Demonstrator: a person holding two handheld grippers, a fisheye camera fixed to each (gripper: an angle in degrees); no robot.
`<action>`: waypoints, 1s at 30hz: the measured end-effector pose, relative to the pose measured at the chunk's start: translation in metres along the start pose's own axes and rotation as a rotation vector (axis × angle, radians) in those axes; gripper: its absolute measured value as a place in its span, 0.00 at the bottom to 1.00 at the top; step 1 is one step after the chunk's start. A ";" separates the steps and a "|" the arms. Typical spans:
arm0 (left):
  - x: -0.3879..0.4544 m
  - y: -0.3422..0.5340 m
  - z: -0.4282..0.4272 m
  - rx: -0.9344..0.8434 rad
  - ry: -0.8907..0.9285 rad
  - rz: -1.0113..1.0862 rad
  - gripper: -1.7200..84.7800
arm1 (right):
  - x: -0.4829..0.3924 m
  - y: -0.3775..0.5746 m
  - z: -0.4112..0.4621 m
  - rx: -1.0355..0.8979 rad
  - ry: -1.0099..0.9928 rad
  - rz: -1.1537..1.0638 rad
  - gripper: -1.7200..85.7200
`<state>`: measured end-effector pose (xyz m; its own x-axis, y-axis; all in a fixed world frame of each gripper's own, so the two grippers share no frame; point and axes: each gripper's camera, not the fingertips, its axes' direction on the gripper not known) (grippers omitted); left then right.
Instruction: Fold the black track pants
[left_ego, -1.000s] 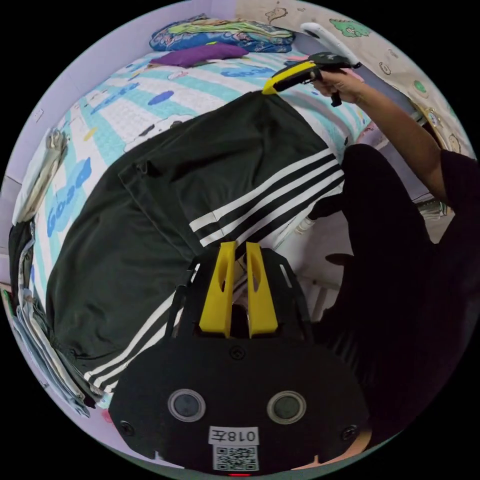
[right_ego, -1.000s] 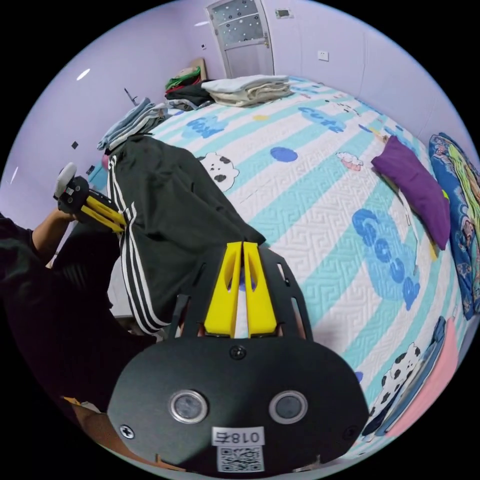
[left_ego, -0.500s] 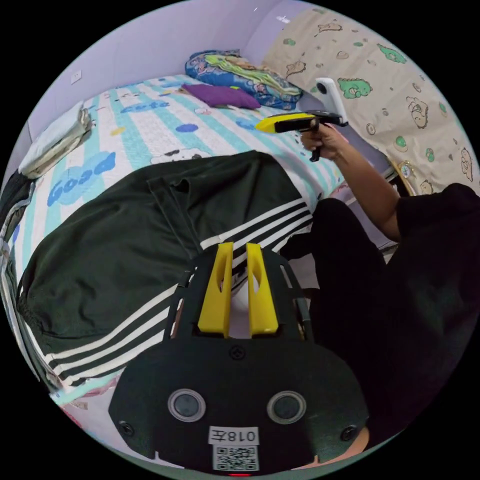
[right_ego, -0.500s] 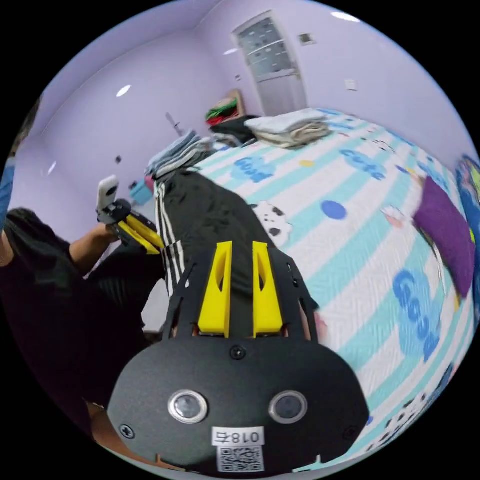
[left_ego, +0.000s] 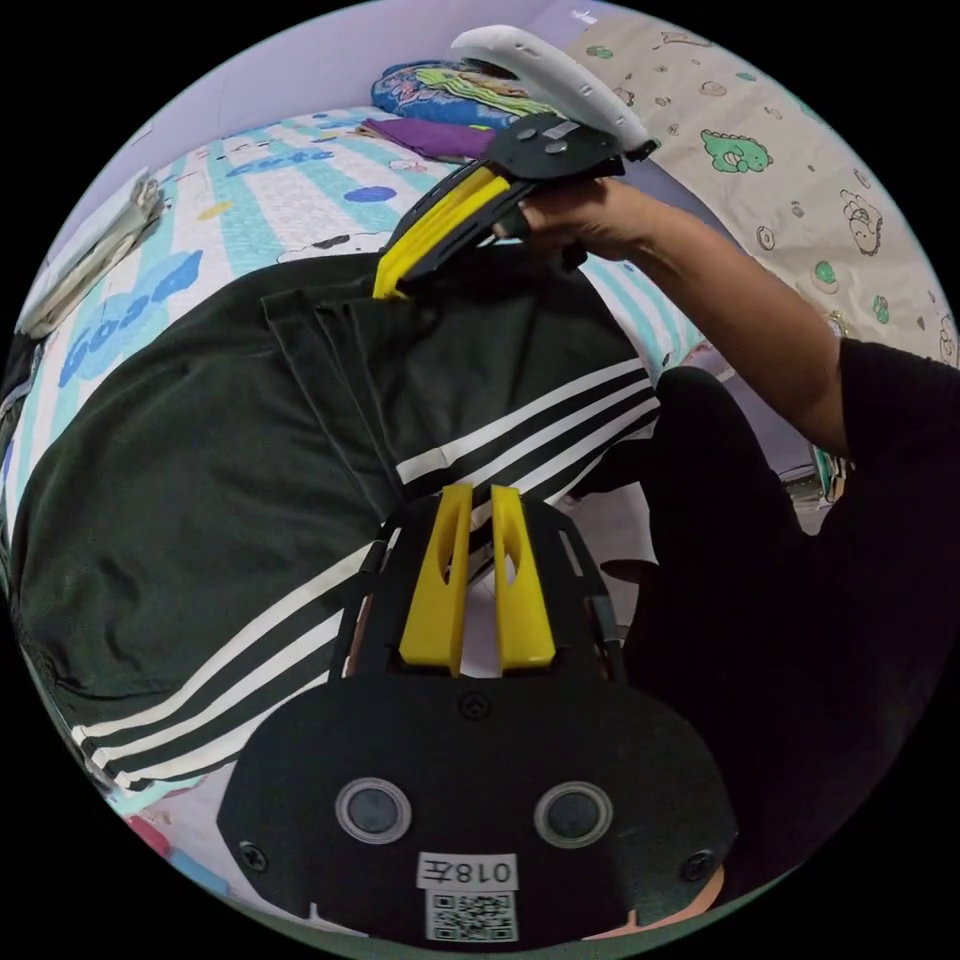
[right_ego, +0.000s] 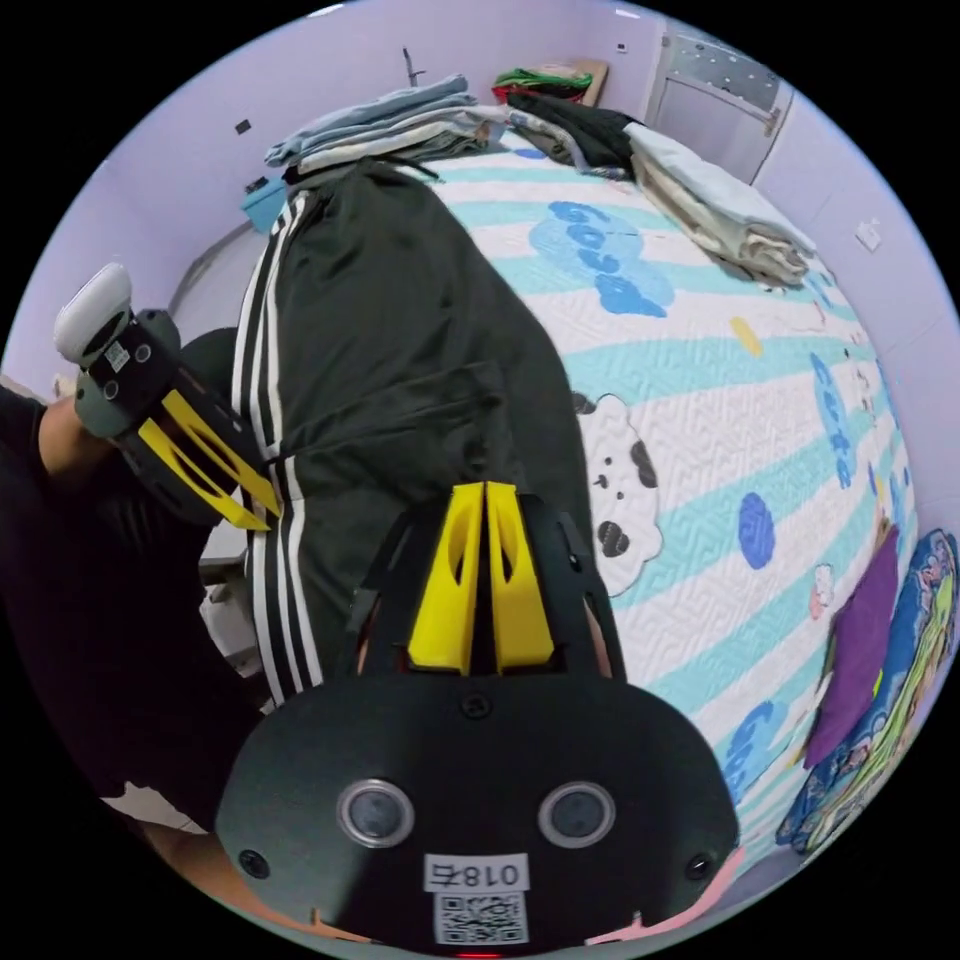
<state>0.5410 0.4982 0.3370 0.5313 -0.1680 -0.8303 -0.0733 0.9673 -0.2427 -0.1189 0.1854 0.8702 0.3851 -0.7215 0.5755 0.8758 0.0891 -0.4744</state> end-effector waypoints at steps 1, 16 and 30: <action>-0.005 0.006 0.000 0.005 0.005 -0.004 0.07 | 0.004 -0.001 -0.007 0.025 0.015 0.015 0.03; -0.058 0.098 -0.031 0.039 0.039 -0.042 0.06 | 0.012 -0.012 0.013 0.056 -0.146 0.041 0.12; -0.131 0.278 -0.157 0.444 0.072 -0.219 0.12 | -0.005 0.008 0.007 0.113 -0.098 0.176 0.11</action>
<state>0.3187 0.7595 0.2996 0.4329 -0.3737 -0.8203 0.4084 0.8926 -0.1911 -0.1121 0.1951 0.8685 0.5567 -0.6180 0.5551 0.8174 0.2885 -0.4986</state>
